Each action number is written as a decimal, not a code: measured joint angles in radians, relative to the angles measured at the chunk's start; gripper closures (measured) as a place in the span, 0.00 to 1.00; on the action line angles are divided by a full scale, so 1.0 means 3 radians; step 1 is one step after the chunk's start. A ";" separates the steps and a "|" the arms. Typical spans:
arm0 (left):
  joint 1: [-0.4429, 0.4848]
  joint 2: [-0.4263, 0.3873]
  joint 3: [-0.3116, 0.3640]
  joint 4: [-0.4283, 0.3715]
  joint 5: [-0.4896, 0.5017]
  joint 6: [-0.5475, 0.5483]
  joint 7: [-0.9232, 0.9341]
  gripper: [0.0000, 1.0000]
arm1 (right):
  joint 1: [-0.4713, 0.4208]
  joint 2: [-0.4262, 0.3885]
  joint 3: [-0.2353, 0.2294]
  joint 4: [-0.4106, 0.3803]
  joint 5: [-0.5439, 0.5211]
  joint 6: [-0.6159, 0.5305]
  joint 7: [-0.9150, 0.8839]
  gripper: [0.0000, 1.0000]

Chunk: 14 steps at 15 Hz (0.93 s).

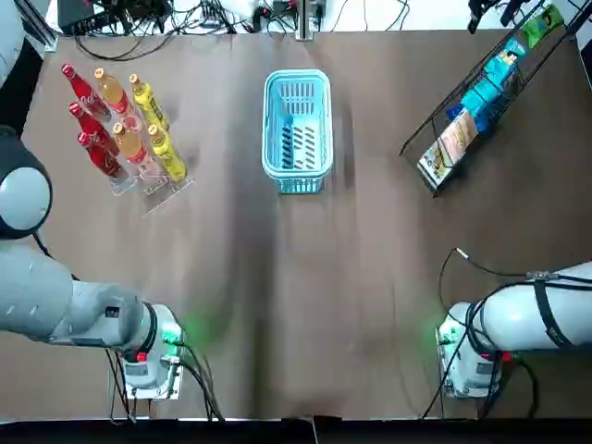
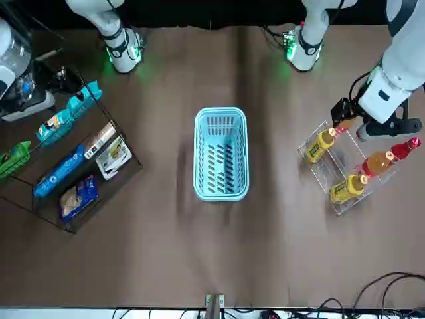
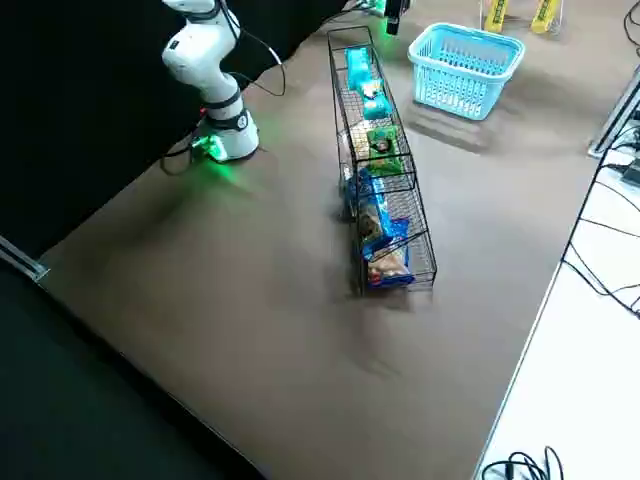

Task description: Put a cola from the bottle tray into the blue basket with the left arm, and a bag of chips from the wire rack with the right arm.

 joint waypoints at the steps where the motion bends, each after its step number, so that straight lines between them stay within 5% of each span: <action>1: 0.0000 0.0000 0.0000 0.0000 0.0000 0.0000 0.0000 0.00 | 0.0008 -0.0003 0.0001 0.0002 0.0000 0.0010 0.0058 0.00; 9: 0.0013 0.0000 0.0002 -0.0010 0.0001 -0.0030 0.0001 0.00 | -0.0088 -0.0012 -0.0054 0.0070 -0.0002 0.0167 0.0137 0.00; 14: 0.0257 0.0001 0.0014 -0.0256 0.0195 -0.0144 0.0393 0.00 | -0.0270 -0.0012 -0.0065 0.0071 -0.0001 0.0231 0.0100 0.01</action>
